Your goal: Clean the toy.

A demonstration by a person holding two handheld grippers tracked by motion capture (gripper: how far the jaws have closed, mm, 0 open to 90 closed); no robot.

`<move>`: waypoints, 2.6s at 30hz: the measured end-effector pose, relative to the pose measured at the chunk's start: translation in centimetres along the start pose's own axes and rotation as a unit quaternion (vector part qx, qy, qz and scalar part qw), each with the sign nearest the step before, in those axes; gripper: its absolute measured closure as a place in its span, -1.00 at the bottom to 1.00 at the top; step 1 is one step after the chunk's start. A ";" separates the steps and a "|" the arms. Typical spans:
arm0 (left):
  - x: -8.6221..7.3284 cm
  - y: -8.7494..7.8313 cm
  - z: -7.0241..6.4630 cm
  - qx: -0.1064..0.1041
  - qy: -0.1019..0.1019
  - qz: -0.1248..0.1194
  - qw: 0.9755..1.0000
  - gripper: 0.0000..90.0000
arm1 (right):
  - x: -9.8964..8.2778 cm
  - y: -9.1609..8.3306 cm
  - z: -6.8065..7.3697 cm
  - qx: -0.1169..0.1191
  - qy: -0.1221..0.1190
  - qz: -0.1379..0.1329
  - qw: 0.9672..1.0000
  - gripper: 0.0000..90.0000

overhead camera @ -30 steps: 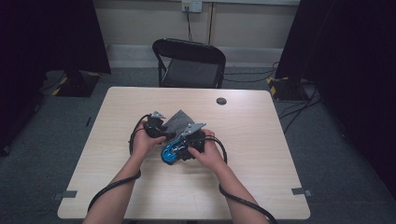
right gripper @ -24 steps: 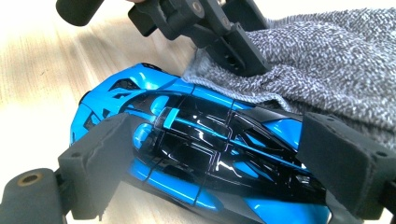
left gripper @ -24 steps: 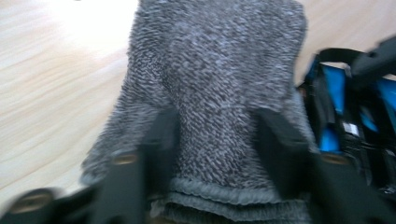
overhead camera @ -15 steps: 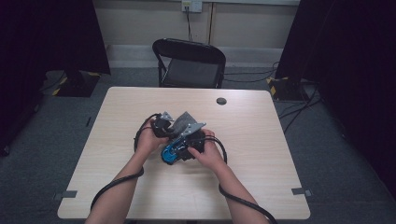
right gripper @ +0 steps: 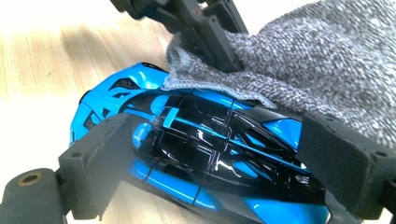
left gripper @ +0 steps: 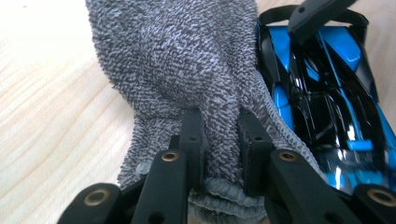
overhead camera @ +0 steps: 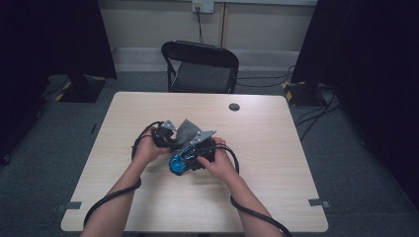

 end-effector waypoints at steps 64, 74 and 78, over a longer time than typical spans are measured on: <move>-5.5 -4.6 -2.1 0.021 -0.040 0.002 0.999 0.65 | 0.1 0.0 0.2 -0.010 0.001 0.013 1.000 -0.78; -7.7 -6.7 -3.3 0.013 -0.046 -0.006 0.999 0.65 | 0.2 0.0 0.2 -0.010 0.001 0.014 1.000 -0.78; -8.4 -6.9 -3.9 0.004 -0.054 -0.017 0.998 0.66 | 0.1 0.0 0.2 -0.009 0.001 0.013 1.000 -0.78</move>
Point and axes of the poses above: each handheld gripper's, and its own axes: y roughly forward along the jaws, x roughly out of its top, z roughly to its left, the point moved 4 cm from there along y, roughly forward along the jaws, and after that the axes turned 10 degrees about y, right-handed, at the moved point
